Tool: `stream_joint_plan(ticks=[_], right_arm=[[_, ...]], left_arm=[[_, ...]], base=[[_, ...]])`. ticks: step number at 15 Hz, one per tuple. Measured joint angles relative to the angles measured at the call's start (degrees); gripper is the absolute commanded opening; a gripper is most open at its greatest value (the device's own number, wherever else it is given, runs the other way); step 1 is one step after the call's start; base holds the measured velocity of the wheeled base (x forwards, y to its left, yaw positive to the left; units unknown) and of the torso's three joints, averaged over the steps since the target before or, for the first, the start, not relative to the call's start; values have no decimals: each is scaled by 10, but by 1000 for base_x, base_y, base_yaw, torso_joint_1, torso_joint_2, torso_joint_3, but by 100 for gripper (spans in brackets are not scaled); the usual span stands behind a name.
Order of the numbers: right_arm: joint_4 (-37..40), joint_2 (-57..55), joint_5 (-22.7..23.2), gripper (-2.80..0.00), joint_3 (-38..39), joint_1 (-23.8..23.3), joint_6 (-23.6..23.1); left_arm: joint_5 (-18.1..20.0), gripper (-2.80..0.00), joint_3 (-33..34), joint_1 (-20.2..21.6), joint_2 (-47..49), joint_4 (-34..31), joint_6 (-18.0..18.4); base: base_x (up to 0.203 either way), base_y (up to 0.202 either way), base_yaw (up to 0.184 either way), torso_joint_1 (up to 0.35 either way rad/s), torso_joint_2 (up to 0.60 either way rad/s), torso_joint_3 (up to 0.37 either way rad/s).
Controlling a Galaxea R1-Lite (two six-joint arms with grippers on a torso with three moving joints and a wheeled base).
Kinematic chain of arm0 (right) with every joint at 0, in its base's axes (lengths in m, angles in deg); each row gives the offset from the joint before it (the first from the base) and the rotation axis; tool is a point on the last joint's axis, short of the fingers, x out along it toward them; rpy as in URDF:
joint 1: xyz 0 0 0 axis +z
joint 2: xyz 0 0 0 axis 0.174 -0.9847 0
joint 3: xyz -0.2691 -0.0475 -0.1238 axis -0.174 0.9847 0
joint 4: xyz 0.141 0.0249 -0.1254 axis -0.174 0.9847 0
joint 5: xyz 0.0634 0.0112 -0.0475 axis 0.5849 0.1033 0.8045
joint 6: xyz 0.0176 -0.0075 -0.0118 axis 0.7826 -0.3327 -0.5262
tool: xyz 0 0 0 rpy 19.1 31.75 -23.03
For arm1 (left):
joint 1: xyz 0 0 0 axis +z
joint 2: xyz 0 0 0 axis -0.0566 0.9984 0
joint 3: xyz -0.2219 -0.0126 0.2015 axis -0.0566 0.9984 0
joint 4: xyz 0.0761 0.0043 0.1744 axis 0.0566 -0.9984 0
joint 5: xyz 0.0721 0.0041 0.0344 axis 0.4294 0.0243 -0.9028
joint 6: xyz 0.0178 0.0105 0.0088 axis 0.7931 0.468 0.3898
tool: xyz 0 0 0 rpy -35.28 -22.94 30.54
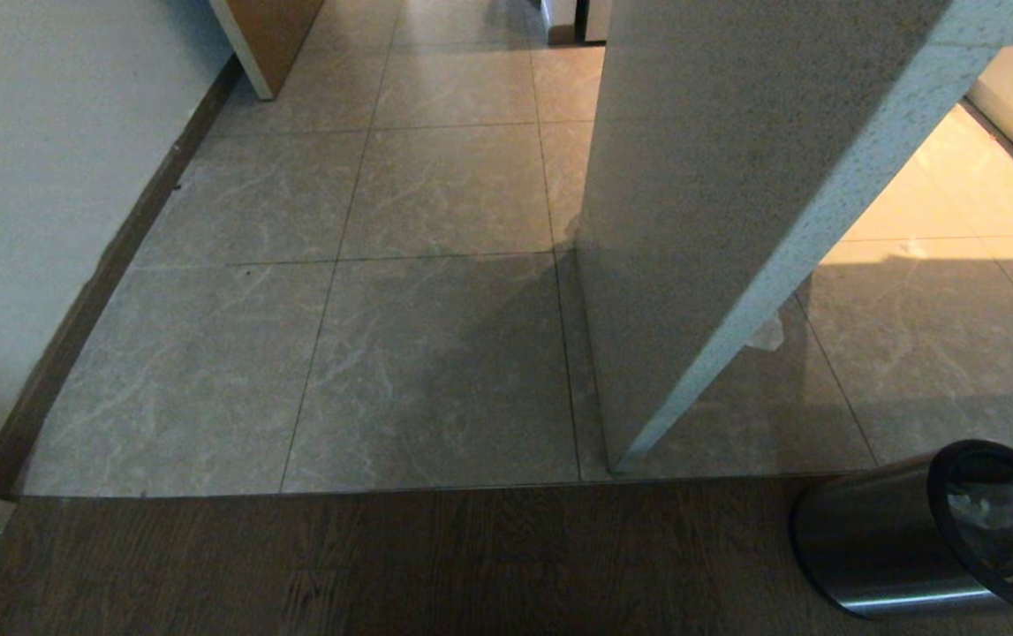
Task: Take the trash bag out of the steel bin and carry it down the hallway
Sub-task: Place the outer trash can on the ground
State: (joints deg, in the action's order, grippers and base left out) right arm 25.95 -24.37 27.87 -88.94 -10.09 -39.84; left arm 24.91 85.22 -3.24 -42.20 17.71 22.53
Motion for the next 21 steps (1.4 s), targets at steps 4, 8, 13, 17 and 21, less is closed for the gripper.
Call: stream_joint_plan(ticks=[4, 8, 13, 17, 21], right_arm=[[0, 0, 2, -280, 0, 0, -4], [0, 0, 2, -280, 0, 0, -4], [36, 0, -6, -280, -31, 0, -5], [216, -10, -48, -280, -218, 0, -3], [312, -57, -92, -280, -314, 17, 37]], left_arm=[[0, -280, 0, 0, 0, 1, 0], [0, -280, 0, 0, 0, 1, 0], [0, -280, 0, 0, 0, 1, 0], [0, -280, 0, 0, 0, 1, 0], [0, -280, 0, 0, 0, 1, 0]], base=[[0, 0, 0, 1, 2, -155], [0, 0, 0, 1, 1, -12], [0, 0, 0, 0, 0, 0], [0, 0, 0, 0, 0, 0], [0, 0, 0, 0, 0, 0]])
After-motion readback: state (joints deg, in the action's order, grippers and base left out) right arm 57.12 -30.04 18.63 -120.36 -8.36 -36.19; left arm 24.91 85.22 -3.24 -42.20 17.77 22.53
